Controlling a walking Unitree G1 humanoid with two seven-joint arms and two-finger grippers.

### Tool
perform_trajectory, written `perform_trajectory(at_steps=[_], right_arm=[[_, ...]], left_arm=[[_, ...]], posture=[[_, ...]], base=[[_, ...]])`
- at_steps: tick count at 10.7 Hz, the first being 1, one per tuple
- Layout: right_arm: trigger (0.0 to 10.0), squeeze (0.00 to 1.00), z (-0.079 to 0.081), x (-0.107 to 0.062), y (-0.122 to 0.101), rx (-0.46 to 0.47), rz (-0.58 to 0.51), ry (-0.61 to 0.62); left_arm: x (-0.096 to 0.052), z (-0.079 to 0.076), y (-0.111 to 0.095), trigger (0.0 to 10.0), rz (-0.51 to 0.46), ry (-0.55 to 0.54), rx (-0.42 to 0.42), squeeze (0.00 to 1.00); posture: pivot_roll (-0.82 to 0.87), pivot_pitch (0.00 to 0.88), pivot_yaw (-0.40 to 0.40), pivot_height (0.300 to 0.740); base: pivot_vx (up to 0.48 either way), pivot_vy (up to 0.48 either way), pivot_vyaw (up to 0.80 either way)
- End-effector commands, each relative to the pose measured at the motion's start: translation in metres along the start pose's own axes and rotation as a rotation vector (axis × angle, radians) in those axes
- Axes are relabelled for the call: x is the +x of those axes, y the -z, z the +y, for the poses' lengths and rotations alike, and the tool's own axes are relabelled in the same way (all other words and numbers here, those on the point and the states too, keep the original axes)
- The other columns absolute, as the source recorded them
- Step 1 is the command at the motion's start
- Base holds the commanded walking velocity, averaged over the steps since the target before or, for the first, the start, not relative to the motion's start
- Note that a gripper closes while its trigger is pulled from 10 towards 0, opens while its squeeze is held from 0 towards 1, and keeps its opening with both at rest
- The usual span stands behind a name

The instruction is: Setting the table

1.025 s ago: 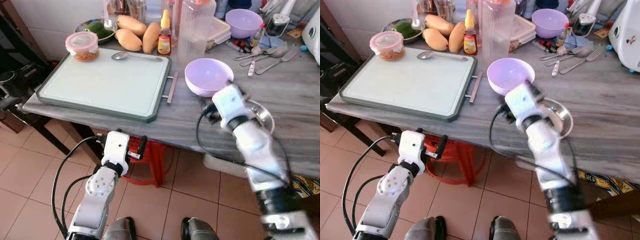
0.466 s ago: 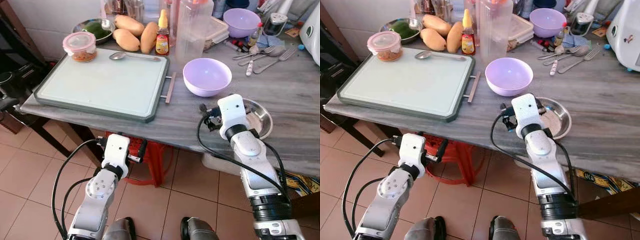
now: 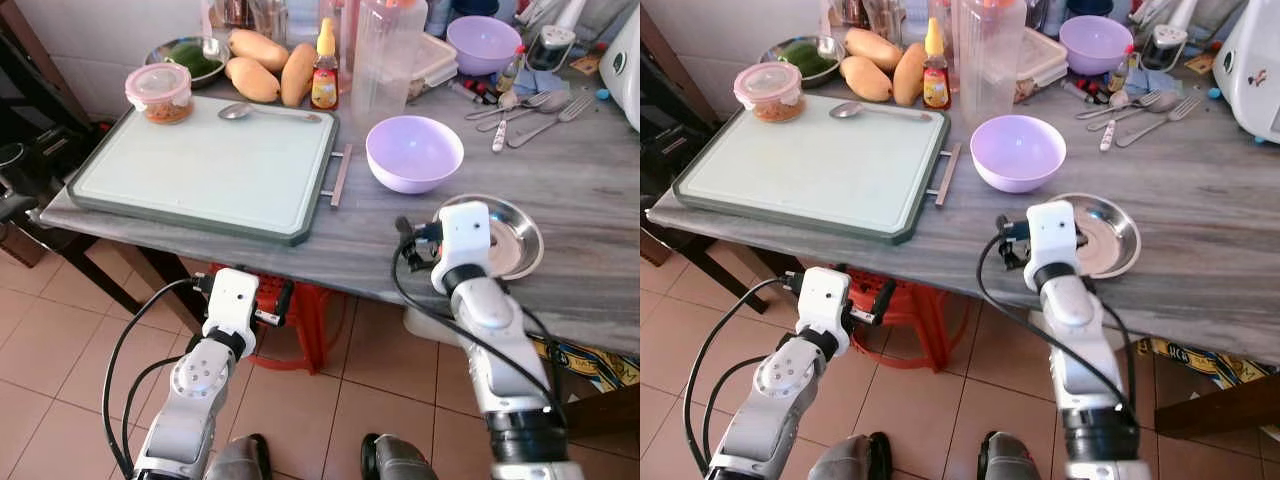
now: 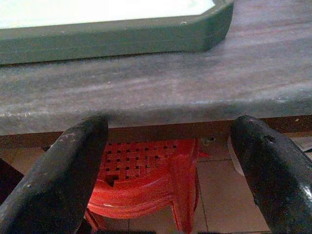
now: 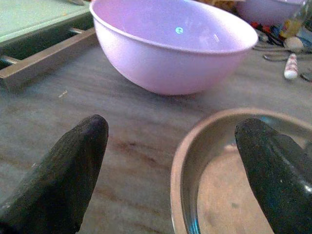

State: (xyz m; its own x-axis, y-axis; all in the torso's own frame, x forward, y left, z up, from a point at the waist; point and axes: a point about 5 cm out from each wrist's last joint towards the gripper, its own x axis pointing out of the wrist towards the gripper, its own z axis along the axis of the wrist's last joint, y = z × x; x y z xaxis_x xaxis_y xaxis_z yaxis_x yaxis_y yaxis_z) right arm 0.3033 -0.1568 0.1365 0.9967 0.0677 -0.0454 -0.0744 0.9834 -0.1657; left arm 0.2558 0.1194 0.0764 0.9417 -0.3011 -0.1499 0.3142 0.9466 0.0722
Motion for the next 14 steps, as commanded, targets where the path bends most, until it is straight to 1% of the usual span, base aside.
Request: perform_trajectory(at_steps=[1, 2, 3, 5, 6, 7, 8, 10, 13, 14], right_arm=[[10.0, 0.0, -0.007, -0.002, -0.008, 0.021, -0.035, 0.038], [10.0, 0.0, -0.008, -0.003, -0.011, 0.02, -0.047, 0.046], [10.0, 0.0, -0.011, -0.006, -0.017, 0.05, -0.061, 0.081], [10.0, 0.0, -0.01, -0.012, -0.018, 0.06, -0.081, 0.11], [10.0, 0.0, -0.015, -0.014, -0.018, 0.07, -0.081, 0.155], [10.0, 0.0, -0.018, -0.016, -0.017, 0.06, -0.07, 0.178], [10.0, 0.0, -0.026, -0.02, -0.01, 0.03, -0.02, 0.237], [10.0, 0.0, -0.035, -0.021, 0.0, 0.019, 0.045, 0.291], [10.0, 0.0, -0.038, -0.013, 0.008, 0.038, 0.132, 0.281], [10.0, 0.0, -0.038, -0.011, 0.012, 0.062, 0.155, 0.283]], left_arm=[[-0.002, 0.0, 0.001, 10.0, 0.008, 0.008, 0.004, 0.0], [-0.002, 0.0, 0.001, 10.0, 0.009, 0.009, 0.006, 0.0], [-0.002, 0.0, 0.001, 10.0, 0.011, 0.011, 0.007, 0.0], [-0.003, 0.0, 0.001, 10.0, 0.012, 0.011, 0.007, 0.0], [-0.003, 0.0, 0.001, 10.0, 0.011, 0.011, 0.008, 0.0], [-0.004, 0.0, 0.001, 10.0, 0.012, 0.01, 0.008, 0.0], [-0.004, 0.0, 0.001, 10.0, 0.015, 0.013, 0.007, 0.0], [-0.004, 0.0, 0.002, 10.0, 0.019, 0.015, 0.006, 0.0], [-0.005, 0.0, 0.002, 10.0, 0.023, 0.017, 0.009, 0.0], [-0.005, 0.0, 0.002, 10.0, 0.025, 0.017, 0.01, 0.0]], posture=[[-0.03, 0.171, 0.027, 0.74], [-0.04, 0.171, 0.028, 0.74], [-0.04, 0.171, 0.028, 0.74], [-0.04, 0.174, 0.027, 0.74], [-0.04, 0.179, 0.029, 0.74], [-0.04, 0.179, 0.029, 0.74], [-0.04, 0.184, 0.028, 0.74], [-0.04, 0.185, 0.028, 0.74], [-0.04, 0.187, 0.031, 0.74], [-0.03, 0.187, 0.03, 0.74]], base=[[0.0, 0.0, 0.0], [0.0, 0.0, 0.0], [0.0, 0.0, 0.0], [0.0, 0.0, 0.0], [0.0, 0.0, 0.0], [0.0, 0.0, 0.0], [0.0, 0.0, 0.0], [0.0, 0.0, 0.0], [0.0, 0.0, 0.0], [0.0, 0.0, 0.0]])
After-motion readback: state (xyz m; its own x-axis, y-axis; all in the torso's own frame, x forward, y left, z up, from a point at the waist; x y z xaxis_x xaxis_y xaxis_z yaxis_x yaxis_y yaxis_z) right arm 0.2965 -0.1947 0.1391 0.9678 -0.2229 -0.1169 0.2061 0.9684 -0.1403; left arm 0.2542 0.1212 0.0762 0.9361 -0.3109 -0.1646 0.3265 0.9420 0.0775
